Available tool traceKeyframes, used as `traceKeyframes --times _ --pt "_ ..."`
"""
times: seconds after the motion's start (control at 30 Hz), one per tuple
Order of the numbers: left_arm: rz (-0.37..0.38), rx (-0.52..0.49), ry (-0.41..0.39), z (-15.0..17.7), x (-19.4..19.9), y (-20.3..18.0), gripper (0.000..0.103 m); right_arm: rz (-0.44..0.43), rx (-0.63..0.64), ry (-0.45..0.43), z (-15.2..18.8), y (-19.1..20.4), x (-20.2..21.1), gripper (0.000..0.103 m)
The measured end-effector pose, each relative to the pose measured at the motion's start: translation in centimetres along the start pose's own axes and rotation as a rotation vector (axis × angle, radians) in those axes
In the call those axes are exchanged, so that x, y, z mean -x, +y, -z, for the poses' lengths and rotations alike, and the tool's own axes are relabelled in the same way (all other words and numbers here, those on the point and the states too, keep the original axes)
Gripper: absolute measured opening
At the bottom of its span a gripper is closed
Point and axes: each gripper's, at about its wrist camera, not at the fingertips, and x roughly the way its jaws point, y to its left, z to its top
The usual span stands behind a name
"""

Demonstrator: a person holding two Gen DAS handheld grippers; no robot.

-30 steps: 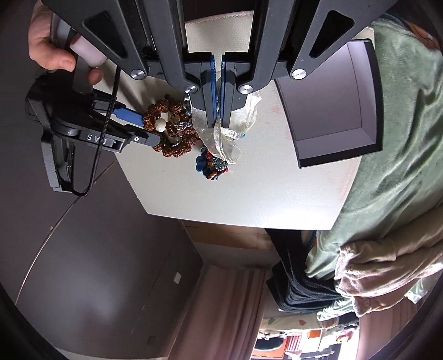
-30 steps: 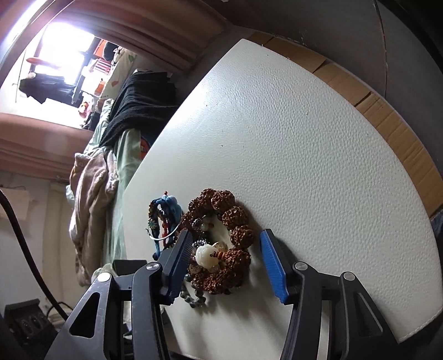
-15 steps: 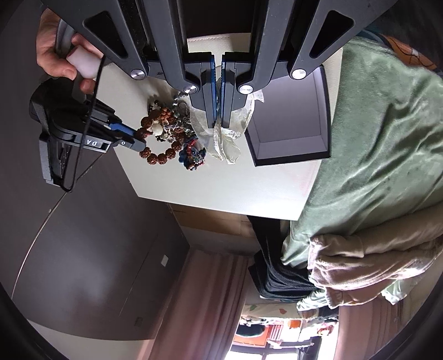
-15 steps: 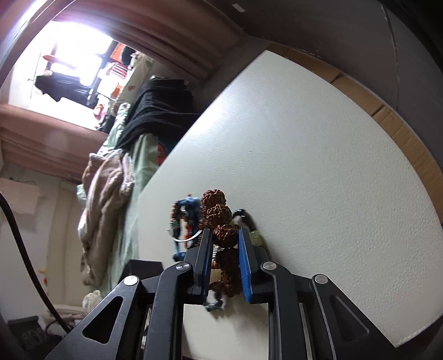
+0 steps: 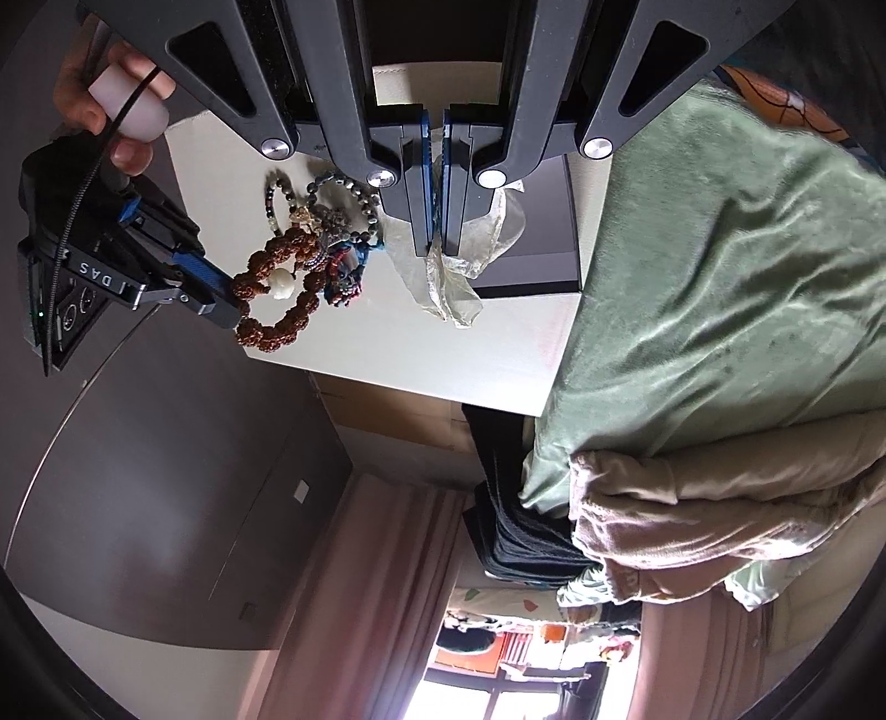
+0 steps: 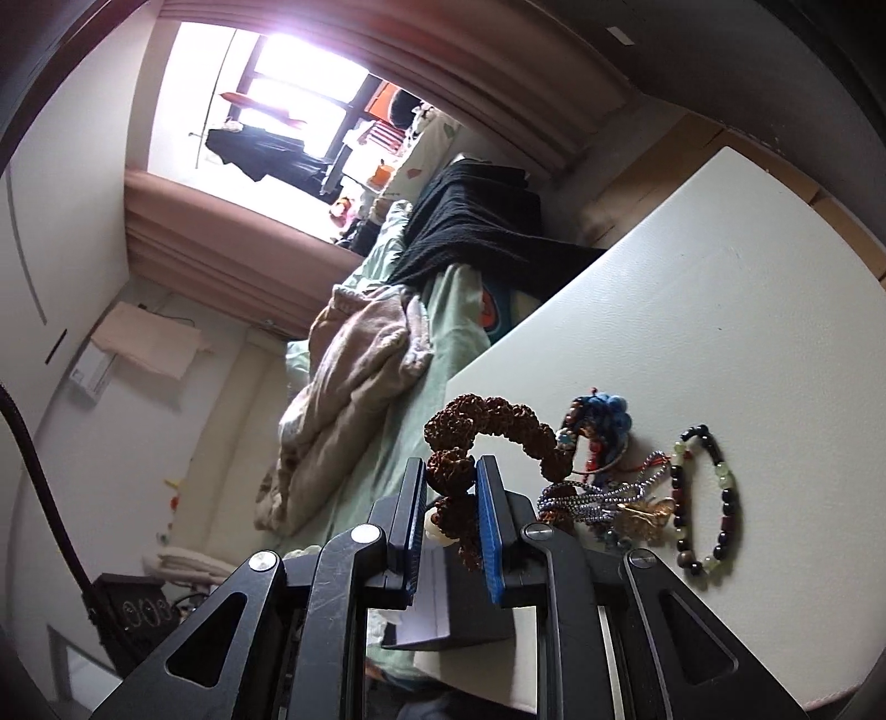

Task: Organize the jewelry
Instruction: 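Move the bag over the black box and open the left tool, then lower the brown bead bracelet into the black box and open the right tool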

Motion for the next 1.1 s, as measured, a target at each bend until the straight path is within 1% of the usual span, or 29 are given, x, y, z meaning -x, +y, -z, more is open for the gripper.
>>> traceKeyframes --times 0.23,0.33,0.4,0.43,0.47,0.5,0.53,0.57,0.6,0.63,0.83,1.0,1.1 --pt "-0.006 -0.004 0.001 -1.2 -0.7 0.6 0.002 -0.133 0.051 -0.035 0.2 2.7 0.6 0.019" --pt "0.013 -0.010 0.015 -1.6 -1.2 0.5 0.004 -0.178 0.080 -0.062 0.2 4.0 1.1 0.019" --pt "0.025 -0.006 0.034 -1.7 -1.6 0.6 0.009 -0.206 0.096 -0.070 0.2 4.5 1.3 0.019" --pt "0.028 -0.002 0.041 -1.8 -1.7 0.7 0.020 -0.222 0.103 -0.070 0.2 4.9 1.3 0.019" --pt "0.029 0.004 0.043 -1.8 -1.8 0.8 0.039 -0.238 0.111 -0.070 0.2 5.2 1.3 0.019" --pt "0.030 0.018 0.036 -1.8 -1.7 1.2 0.051 -0.247 0.118 -0.069 0.2 5.3 1.3 0.019" --pt "0.029 0.030 0.022 -1.7 -1.5 1.4 0.069 -0.255 0.124 -0.065 0.2 5.6 1.2 0.019" --pt "0.026 0.044 -0.001 -1.7 -1.1 1.8 0.076 -0.263 0.129 -0.059 0.3 5.8 1.0 0.019" --pt "0.020 0.058 -0.020 -1.6 -0.7 2.3 0.076 -0.267 0.132 -0.055 0.4 5.9 0.8 0.019" --pt "0.012 0.066 -0.022 -1.7 -0.6 2.7 0.076 -0.268 0.136 -0.047 0.5 6.1 0.5 0.019" --pt "-0.014 0.142 -0.014 -1.2 0.0 5.7 0.076 -0.275 0.150 0.011 1.2 6.7 -1.9 0.019" --pt "-0.031 0.158 -0.023 -1.1 0.9 7.1 0.076 -0.312 0.166 0.042 1.9 7.9 -3.2 0.020" --pt "-0.037 0.165 -0.031 -1.2 1.5 7.7 0.076 -0.300 0.175 0.062 2.3 8.1 -3.9 0.020"
